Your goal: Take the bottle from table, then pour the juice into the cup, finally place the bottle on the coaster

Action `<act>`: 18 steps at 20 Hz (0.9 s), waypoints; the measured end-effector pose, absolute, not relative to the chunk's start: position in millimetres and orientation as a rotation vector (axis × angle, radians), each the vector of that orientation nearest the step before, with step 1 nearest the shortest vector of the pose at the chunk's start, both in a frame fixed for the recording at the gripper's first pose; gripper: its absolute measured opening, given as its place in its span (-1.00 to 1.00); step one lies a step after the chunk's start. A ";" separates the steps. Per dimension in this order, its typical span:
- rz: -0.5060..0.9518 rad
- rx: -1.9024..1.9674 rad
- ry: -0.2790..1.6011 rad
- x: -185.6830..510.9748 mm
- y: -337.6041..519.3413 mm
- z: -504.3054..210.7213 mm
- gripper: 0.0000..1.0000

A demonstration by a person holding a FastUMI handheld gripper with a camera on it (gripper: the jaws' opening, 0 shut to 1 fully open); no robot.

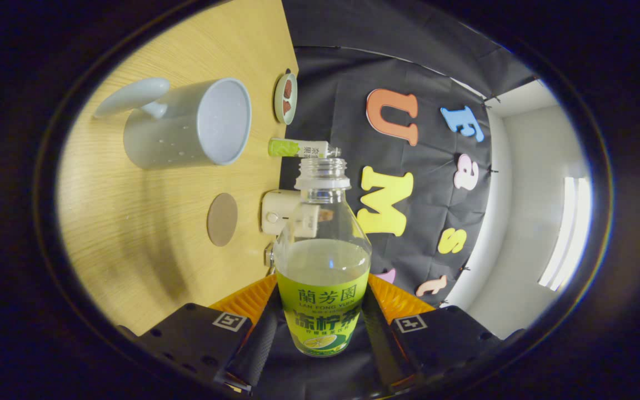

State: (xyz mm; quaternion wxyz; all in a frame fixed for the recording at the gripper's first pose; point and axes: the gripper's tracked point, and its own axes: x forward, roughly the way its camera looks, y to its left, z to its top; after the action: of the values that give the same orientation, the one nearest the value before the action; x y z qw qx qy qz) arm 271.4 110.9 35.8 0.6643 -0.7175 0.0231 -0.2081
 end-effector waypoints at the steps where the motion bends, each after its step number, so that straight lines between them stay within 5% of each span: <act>1: -0.474 -1.635 0.048 270.1 113.4 36.7 0.64; 18: -0.526 -1.735 0.080 270.9 113.3 45.2 0.63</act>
State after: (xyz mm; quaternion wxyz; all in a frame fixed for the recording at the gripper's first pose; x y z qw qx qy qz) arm 270.9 113.3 45.2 0.6156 -0.7534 0.0349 -0.2285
